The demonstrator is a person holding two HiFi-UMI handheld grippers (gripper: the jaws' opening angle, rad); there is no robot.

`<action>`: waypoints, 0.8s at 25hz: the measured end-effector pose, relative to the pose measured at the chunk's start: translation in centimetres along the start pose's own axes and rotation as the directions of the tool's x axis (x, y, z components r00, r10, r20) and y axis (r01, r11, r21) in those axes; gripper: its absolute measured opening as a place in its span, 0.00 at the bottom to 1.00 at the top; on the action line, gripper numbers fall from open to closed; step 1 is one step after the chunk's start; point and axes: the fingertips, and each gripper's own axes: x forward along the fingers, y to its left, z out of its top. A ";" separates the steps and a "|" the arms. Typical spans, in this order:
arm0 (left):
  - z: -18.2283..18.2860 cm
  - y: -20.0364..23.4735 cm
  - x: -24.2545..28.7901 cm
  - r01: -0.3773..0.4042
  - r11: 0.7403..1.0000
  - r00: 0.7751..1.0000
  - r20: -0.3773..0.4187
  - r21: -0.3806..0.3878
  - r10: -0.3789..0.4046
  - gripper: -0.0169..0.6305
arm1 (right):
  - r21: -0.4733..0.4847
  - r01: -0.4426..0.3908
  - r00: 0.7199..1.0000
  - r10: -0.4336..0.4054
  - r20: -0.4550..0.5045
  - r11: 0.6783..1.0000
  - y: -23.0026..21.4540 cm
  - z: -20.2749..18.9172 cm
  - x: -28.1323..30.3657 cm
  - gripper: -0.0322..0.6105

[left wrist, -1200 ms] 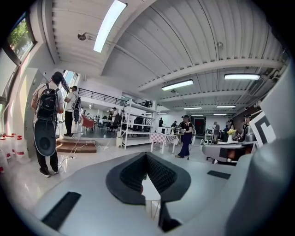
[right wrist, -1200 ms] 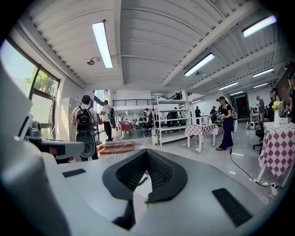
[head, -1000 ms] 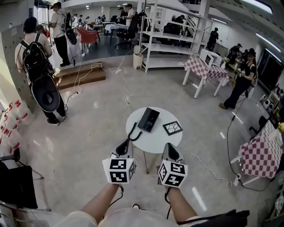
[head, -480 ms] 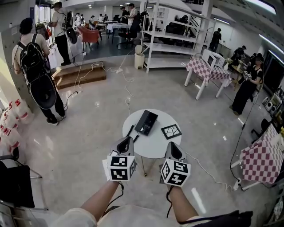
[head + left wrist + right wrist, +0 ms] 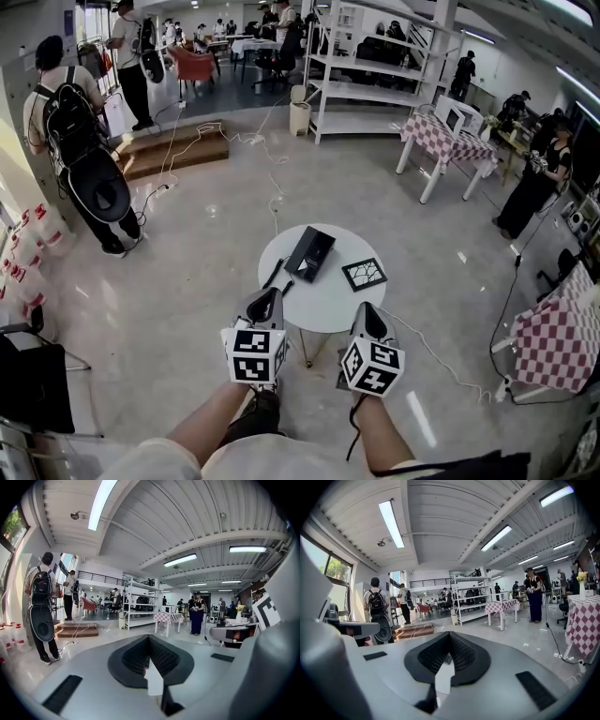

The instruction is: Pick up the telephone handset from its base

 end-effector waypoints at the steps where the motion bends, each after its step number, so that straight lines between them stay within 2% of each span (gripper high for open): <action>1: -0.2 0.0 0.2 0.003 1.000 1.000 -0.006 0.001 -0.003 0.03 | 0.000 0.002 1.000 -0.002 -0.002 1.000 -0.1 -0.1 0.2 0.08; 5: -0.5 0.1 1.8 0.018 1.000 1.000 -0.009 -0.005 -0.018 0.03 | -0.005 0.016 1.000 -0.016 0.003 1.000 -0.4 0.1 1.4 0.08; 14: 1.5 1.6 6.8 0.047 0.999 0.999 0.024 -0.004 -0.047 0.03 | -0.021 0.040 0.999 -0.039 0.025 0.999 -0.7 2.0 5.9 0.08; 20: 2.0 3.5 9.7 0.053 0.999 0.999 0.011 -0.001 -0.053 0.03 | -0.013 0.016 1.000 -0.016 0.014 1.000 0.7 2.5 9.2 0.08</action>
